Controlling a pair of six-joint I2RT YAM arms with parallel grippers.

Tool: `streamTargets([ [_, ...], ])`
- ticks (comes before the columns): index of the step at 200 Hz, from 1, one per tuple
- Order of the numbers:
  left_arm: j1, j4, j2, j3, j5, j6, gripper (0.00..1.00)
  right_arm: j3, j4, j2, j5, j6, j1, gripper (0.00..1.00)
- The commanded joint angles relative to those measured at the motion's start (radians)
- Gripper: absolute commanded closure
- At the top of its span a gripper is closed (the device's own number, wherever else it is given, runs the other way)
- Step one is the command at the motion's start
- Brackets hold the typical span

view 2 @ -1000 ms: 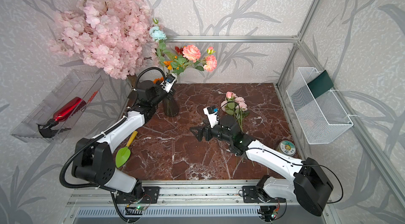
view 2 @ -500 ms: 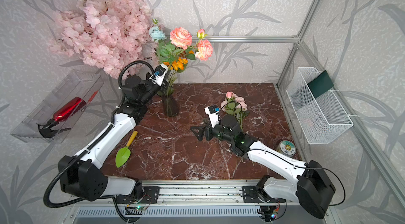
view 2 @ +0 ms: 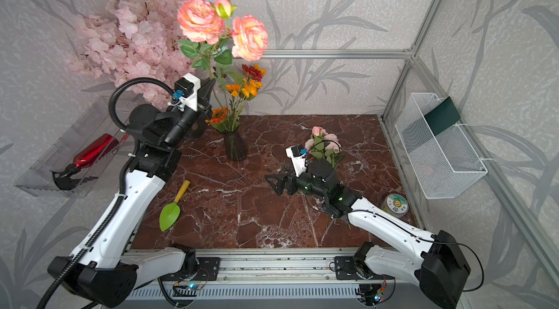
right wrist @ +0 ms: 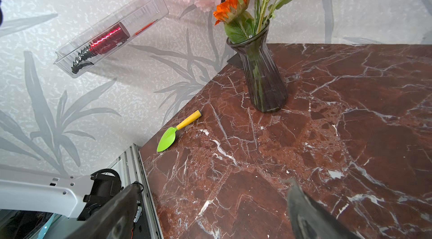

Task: Pick out pink flowers from the vase
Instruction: Pick up the flower from the vase, then place the flower at the center of the board.

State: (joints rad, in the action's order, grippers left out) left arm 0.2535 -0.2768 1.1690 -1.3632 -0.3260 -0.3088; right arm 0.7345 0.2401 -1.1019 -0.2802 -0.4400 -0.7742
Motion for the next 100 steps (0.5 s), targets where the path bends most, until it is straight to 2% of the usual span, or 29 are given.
streamTargets([
  [1, 0.01, 0.017, -0.059, -0.048, -0.028, 0.095, 0.95, 0.045, -0.023, 0.027, 0.012, 0.015, -0.004, 0.01],
  [46, 0.01, 0.136, -0.118, -0.023, -0.127, 0.291, 0.96, 0.092, -0.102, 0.044, 0.005, 0.056, -0.005, 0.01],
  [77, 0.012, 0.148, -0.134, 0.085, -0.291, 0.386, 0.97, 0.123, -0.168, 0.069, 0.031, 0.103, -0.005, 0.01],
  [100, 0.027, 0.128, -0.138, 0.196, -0.409, 0.399, 0.98, 0.146, -0.213, 0.074, 0.04, 0.136, -0.004, 0.01],
])
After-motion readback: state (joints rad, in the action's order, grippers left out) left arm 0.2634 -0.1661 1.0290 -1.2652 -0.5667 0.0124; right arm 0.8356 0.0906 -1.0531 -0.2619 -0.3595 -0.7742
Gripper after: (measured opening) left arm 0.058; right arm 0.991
